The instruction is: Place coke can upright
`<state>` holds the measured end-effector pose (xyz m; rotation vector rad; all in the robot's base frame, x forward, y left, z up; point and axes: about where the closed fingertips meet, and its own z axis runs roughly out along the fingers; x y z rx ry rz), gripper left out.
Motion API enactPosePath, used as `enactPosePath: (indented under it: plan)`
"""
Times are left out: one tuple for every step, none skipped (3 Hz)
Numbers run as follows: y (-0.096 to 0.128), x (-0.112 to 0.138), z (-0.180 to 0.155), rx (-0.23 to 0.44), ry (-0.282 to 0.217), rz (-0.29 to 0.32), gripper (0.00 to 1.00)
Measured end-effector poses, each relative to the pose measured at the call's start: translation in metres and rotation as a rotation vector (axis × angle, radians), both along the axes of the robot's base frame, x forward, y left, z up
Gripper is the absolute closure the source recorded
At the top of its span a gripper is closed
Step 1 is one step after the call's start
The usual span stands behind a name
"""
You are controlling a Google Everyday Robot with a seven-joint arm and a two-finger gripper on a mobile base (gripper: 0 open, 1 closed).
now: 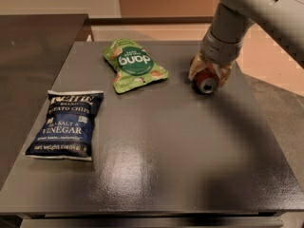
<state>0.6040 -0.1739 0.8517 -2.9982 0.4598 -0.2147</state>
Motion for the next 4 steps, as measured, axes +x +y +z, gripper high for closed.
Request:
enactPosePath:
  plan:
    - [0.010, -0.005, 0.013, 0.057, 0.010, -0.036, 1.00]
    - [0.024, -0.010, 0.034, 0.161, 0.019, -0.144, 1.00]
    - [0.038, -0.015, 0.054, 0.237, 0.044, -0.295, 1.00]
    - [0.049, -0.019, 0.068, 0.280, 0.102, -0.453, 1.00]
